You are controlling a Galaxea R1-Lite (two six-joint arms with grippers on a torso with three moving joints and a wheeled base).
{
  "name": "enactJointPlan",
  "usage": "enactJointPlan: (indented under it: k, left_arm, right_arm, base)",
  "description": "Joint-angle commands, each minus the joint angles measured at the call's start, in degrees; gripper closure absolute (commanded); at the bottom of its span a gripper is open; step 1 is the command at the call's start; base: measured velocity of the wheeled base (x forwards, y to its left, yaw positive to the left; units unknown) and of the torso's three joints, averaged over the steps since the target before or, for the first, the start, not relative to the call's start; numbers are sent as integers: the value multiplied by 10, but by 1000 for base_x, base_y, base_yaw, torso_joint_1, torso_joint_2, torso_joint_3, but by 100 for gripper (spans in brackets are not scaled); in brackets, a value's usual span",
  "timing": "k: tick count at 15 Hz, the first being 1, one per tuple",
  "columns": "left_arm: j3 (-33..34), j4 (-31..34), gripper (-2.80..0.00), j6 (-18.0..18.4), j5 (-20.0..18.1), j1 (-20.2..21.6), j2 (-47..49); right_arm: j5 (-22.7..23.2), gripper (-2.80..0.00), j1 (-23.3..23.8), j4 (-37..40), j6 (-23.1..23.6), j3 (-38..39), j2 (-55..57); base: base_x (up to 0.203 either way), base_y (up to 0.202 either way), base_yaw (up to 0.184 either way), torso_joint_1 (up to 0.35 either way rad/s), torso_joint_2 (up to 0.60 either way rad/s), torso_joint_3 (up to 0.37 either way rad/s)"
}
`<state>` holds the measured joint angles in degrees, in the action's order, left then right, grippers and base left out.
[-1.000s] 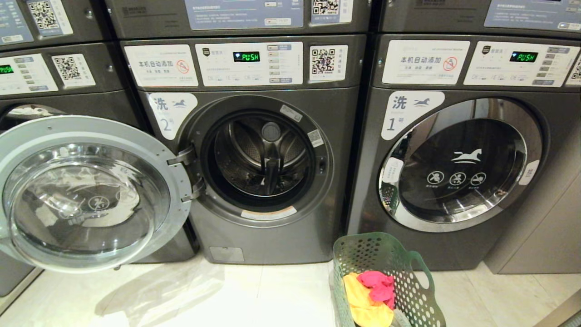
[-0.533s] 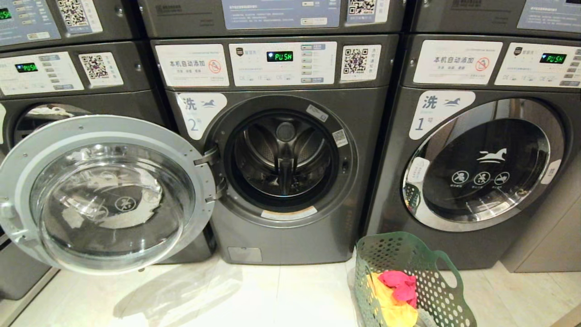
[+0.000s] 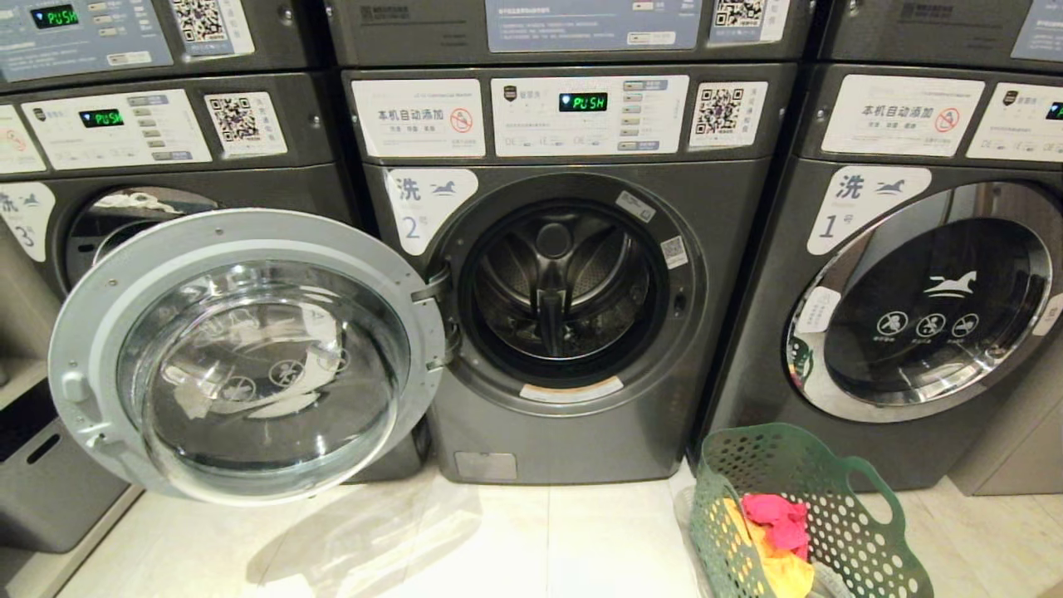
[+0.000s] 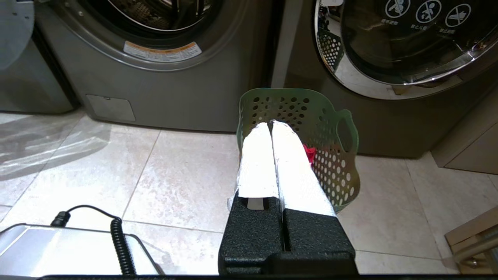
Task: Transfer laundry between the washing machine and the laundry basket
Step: Pick a cloth and place it into the basket
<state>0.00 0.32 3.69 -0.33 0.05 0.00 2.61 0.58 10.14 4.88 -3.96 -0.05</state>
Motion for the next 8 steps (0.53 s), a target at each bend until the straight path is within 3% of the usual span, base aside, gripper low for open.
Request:
enactJointPlan:
  k: [1, 8]
  left_arm:
    - [0, 0, 0, 0, 0, 0, 1]
    - [0, 0, 0, 1, -1, 0, 1]
  right_arm:
    - [0, 0, 0, 1, 0, 0, 0]
    - [0, 0, -1, 1, 0, 0, 0]
  base:
    - [0, 127, 1, 6, 9, 1]
    - [0, 10, 0, 0, 0, 1]
